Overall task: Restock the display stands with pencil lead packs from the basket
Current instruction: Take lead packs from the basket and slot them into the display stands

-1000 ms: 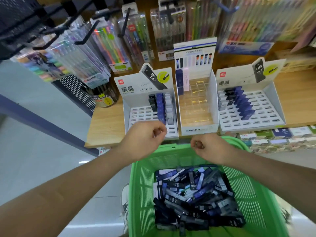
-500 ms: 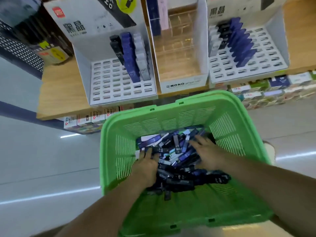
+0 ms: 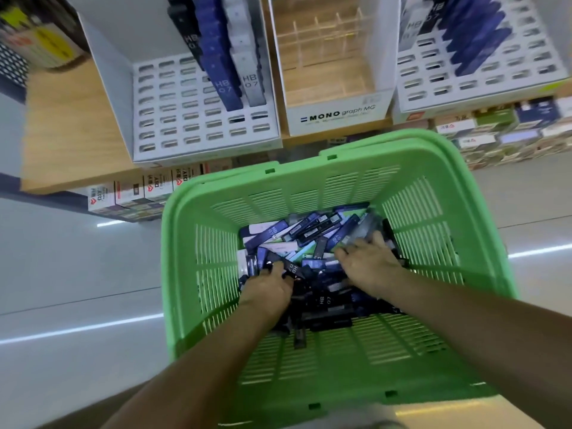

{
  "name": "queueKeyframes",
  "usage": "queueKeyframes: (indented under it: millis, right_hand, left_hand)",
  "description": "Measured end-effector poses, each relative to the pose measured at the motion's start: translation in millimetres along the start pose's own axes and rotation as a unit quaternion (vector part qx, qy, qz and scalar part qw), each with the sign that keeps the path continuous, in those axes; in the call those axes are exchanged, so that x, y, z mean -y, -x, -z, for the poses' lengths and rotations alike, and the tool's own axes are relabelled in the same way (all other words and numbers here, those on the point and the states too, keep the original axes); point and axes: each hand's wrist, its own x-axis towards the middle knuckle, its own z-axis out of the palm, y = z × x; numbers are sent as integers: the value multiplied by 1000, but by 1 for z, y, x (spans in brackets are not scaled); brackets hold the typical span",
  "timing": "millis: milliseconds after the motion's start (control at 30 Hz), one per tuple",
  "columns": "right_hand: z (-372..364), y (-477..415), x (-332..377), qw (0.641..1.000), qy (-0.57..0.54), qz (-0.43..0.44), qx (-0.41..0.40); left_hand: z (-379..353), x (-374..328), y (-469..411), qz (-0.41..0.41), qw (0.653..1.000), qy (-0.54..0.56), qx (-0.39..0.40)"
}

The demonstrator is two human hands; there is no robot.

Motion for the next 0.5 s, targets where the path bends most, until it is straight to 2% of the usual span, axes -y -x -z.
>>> queueKeyframes:
  millis: [133, 233, 300, 333, 400, 433, 500]
  right_hand:
    - [-6, 7, -3, 998, -49, 41, -16]
    - [6, 9, -14, 979, -202, 36, -2]
    - [19, 7, -21, 947, -321, -7, 23]
    - [23, 6, -23, 916, -399, -36, 40]
    - [31, 8, -24, 817, -564, -87, 80]
    - [34, 11, -23, 766, -628, -104, 89]
    - [42, 21, -15, 684, -713, -126, 84]
  left_hand:
    - [-4, -1, -1, -10, 998, 59, -30]
    - [0, 3, -1, 14, 980, 188, -62]
    - [11, 5, -3, 57, 945, 315, -67]
    - [17, 6, -3, 83, 913, 395, -55]
    - [29, 6, 0, 111, 831, 545, -15]
    - [34, 5, 3, 113, 794, 598, 2]
    - [45, 0, 11, 106, 717, 689, 16]
